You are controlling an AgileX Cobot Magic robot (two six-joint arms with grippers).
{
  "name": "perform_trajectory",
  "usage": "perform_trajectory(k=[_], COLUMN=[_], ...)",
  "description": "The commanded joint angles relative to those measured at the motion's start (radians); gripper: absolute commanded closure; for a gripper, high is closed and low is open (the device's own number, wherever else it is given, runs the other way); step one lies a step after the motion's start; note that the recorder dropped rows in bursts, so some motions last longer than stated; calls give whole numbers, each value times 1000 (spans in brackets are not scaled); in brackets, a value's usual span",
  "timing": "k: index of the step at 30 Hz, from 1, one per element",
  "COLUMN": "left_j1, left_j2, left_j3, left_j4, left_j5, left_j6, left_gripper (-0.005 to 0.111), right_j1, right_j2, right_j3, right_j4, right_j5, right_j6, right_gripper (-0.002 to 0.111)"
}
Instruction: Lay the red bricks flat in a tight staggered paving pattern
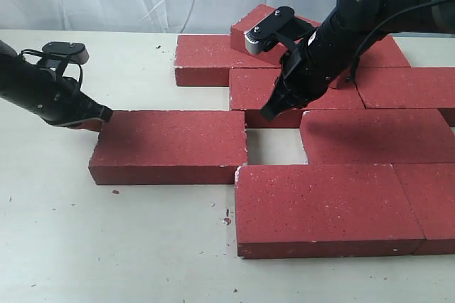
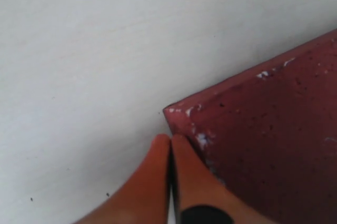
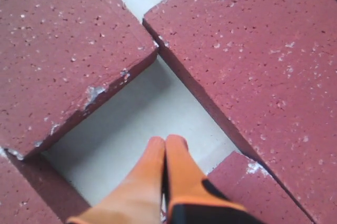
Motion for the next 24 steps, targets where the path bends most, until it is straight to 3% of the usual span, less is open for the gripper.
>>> perform_trajectory(k=[1, 13, 24], left_j1=[-6, -151, -239], left_j2=[0, 0, 0], left_j3=[-3, -3, -5], left_j4=[-22, -35, -50], left_j5=[-2, -74, -123], left_j6=[2, 3, 17], left_gripper=[107, 107, 107], right_j1=[-5, -5, -5], right_j2=[1, 1, 1], right_j3=[5, 5, 5], right_j4=[5, 7, 7], right_j5=[-14, -13, -13], right_j6=[0, 0, 0], right_gripper=[109, 109, 109])
